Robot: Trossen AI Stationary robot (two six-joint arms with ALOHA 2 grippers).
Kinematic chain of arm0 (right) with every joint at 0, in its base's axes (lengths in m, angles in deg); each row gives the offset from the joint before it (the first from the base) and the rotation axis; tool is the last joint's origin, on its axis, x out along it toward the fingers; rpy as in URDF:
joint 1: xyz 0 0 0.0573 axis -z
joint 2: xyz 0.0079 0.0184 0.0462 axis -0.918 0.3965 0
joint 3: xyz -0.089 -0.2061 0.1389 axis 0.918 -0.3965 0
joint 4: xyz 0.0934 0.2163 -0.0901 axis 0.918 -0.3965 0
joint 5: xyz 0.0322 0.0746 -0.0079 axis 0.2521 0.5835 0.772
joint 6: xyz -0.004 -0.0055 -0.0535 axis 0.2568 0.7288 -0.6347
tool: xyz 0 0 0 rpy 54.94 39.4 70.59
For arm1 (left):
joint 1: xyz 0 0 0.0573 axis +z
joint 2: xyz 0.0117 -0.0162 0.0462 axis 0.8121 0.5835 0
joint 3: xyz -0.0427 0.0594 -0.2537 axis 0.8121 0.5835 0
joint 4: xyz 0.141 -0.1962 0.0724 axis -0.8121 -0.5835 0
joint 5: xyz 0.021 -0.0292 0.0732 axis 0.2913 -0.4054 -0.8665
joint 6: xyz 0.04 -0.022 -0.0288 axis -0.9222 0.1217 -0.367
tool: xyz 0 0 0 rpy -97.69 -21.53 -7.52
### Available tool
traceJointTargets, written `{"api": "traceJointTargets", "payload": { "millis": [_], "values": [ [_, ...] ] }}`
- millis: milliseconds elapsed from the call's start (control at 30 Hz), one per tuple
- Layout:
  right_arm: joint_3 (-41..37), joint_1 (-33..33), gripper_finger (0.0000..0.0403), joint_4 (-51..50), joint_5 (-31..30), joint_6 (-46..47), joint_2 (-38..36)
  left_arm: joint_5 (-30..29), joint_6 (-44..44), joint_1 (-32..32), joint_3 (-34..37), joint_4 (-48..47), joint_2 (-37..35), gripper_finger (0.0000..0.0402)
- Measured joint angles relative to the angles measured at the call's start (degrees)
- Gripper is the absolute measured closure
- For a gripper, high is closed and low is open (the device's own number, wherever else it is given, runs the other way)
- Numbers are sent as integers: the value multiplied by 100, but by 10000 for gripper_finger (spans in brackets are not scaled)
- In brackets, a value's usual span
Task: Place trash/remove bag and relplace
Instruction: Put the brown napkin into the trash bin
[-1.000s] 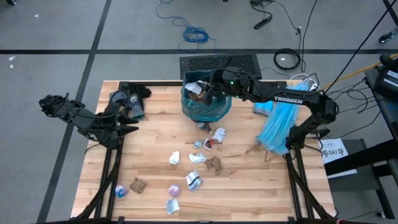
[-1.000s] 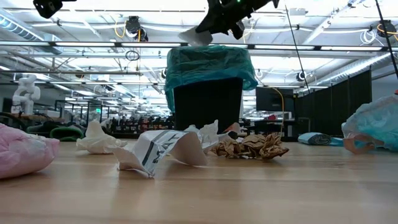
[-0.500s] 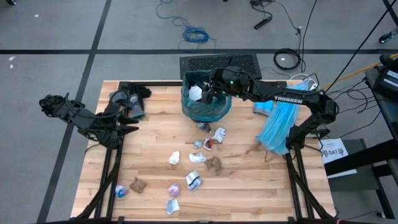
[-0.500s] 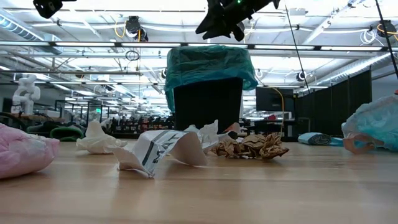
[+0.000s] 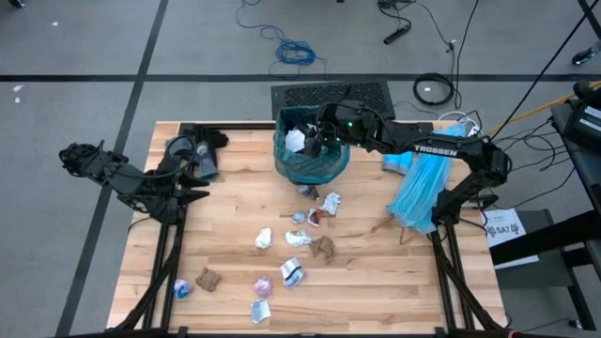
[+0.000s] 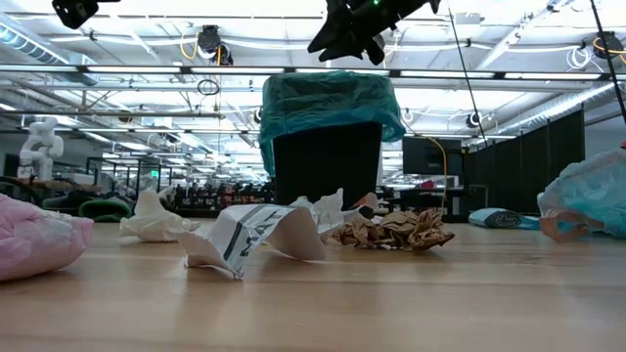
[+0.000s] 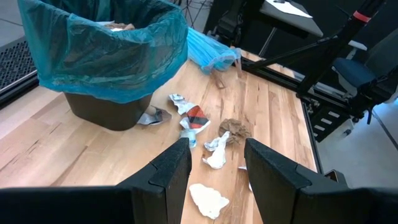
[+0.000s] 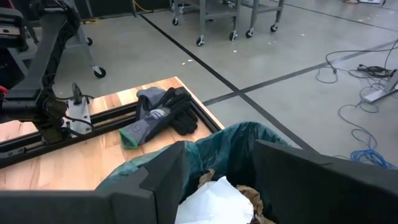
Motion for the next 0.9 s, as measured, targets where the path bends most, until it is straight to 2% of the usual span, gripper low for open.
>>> {"api": "traceJointTargets", "payload": {
  "millis": [200,333,467,633,800,900],
  "values": [
    [0,0,220,-321,66,254,-183,0,0,0,0,0,-1,247],
    [0,-19,220,-815,319,381,-582,0,0,0,0,2,0,247],
    [0,-44,220,-1843,318,652,-1181,-1,0,-2,0,0,0,247],
    [0,-187,220,-3693,292,1150,-1776,-1,0,-2,0,0,-1,247],
    [0,-808,220,-5180,316,2039,-1830,0,0,0,0,0,0,247],
    [0,-1339,220,-5478,313,2529,-1664,0,0,0,0,0,0,247]
  ]
}}
